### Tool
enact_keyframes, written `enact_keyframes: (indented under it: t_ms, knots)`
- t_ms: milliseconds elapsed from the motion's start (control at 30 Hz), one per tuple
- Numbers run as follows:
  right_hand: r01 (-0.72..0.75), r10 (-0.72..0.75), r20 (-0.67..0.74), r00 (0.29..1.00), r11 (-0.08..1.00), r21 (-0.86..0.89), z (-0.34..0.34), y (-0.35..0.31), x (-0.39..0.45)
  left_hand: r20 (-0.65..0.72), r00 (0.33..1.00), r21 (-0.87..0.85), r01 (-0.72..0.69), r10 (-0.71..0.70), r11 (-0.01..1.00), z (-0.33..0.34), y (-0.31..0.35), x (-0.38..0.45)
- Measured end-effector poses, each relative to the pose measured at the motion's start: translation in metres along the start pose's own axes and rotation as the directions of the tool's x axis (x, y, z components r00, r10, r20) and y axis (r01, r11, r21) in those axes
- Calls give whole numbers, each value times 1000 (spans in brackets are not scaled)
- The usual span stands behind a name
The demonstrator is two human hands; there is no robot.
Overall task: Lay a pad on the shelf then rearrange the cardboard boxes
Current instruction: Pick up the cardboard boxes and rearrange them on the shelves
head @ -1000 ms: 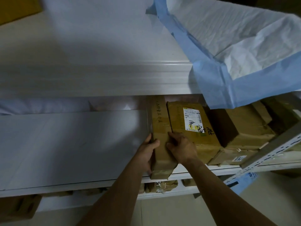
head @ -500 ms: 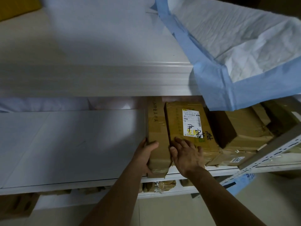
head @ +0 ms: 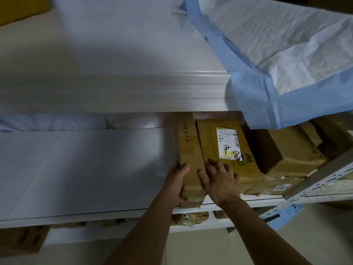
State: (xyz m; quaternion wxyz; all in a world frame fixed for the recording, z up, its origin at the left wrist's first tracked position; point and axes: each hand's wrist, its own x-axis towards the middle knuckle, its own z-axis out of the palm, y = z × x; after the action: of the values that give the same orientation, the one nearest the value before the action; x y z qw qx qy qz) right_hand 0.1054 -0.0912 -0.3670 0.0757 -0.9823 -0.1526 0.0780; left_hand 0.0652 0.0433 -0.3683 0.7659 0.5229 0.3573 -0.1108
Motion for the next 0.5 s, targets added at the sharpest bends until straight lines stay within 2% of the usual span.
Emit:
enact_keyframes:
  t_ms: [133, 233, 367, 500]
  knots:
    - [-25, 25, 47, 999, 1000, 6, -7, -2, 3, 11, 1000, 22, 8, -8, 1000, 0, 4, -3]
    - [-50, 41, 86, 995, 994, 101, -17, -6, 3, -18, 1000, 4, -4, 4, 1000, 0, 11, -18]
    - [-2, 26, -106, 994, 974, 225, -38, -23, -5, -101, 991, 64, -78, 85, 995, -9, 28, -44]
    - [129, -94, -102, 990, 901, 415, -63, -73, -23, -281, 932, 171, -187, 230, 967, -39, 46, -76]
